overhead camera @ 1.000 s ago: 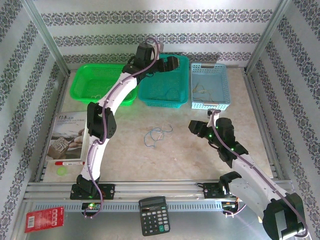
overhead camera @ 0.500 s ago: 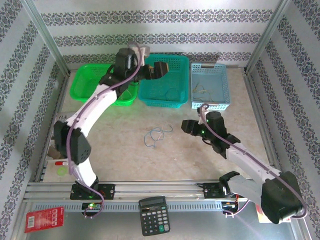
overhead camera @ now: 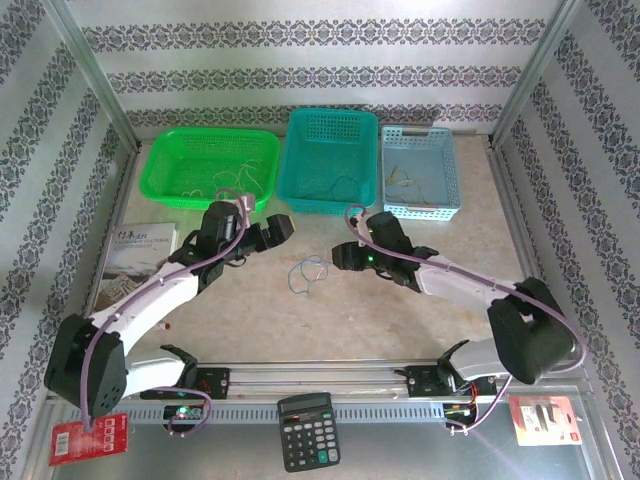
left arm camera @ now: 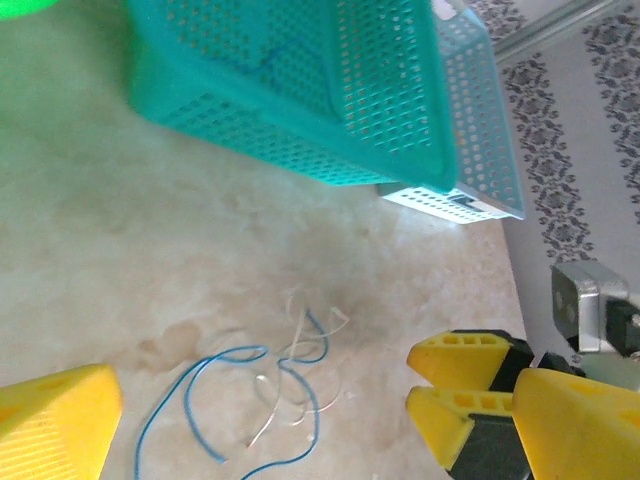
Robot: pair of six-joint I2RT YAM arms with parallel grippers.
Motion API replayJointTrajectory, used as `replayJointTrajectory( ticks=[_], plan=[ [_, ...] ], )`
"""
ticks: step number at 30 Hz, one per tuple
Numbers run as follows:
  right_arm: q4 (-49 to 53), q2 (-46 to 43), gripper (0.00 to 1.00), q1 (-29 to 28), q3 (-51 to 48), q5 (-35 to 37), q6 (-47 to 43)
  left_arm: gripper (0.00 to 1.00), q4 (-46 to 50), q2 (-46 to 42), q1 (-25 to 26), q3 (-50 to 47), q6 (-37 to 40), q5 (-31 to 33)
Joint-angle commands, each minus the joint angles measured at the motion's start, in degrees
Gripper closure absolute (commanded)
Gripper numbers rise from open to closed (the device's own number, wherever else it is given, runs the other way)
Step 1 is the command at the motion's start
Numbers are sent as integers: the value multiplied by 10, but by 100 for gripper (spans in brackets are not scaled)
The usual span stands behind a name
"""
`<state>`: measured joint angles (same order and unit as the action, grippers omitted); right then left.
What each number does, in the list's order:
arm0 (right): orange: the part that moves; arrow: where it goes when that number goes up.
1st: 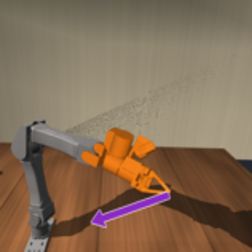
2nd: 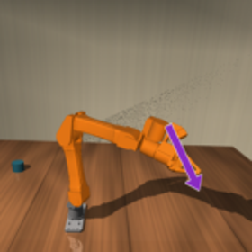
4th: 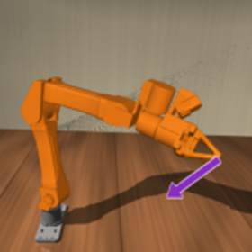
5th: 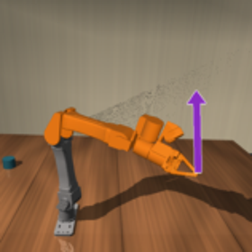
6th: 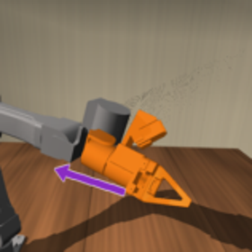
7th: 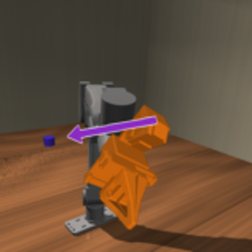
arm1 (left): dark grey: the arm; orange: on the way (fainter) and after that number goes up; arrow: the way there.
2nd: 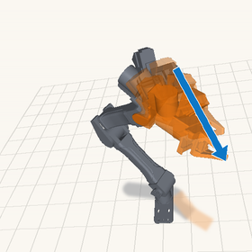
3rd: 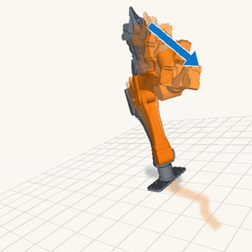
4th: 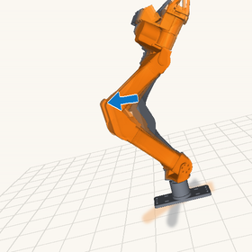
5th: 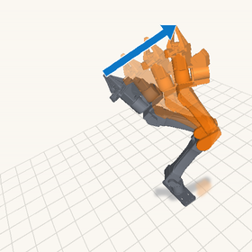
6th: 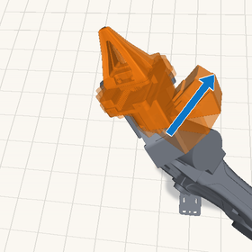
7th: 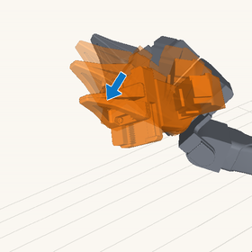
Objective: Untangle the cables
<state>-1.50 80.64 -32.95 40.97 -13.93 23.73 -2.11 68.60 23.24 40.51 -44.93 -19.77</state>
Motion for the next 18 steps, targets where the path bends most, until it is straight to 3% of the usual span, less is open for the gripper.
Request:
replayJointTrajectory(
  ticks=[1, 7, 15, 18],
  plan=[
    [16, 36, 48, -10, 33, 41, -30, 0, -53, -24, 3, -21, -38, 25],
    [20, 87, 48, -18, 67, 84, -59, 0, -54, -24, 4, -19, -38, 18],
    [32, 175, 47, -18, 110, 72, -98, 0, -55, -12, 3, -2, -38, 9],
    [29, 187, 58, -18, 117, 55, -105, 0, -53, -10, 4, 4, -38, 8]
  ],
)
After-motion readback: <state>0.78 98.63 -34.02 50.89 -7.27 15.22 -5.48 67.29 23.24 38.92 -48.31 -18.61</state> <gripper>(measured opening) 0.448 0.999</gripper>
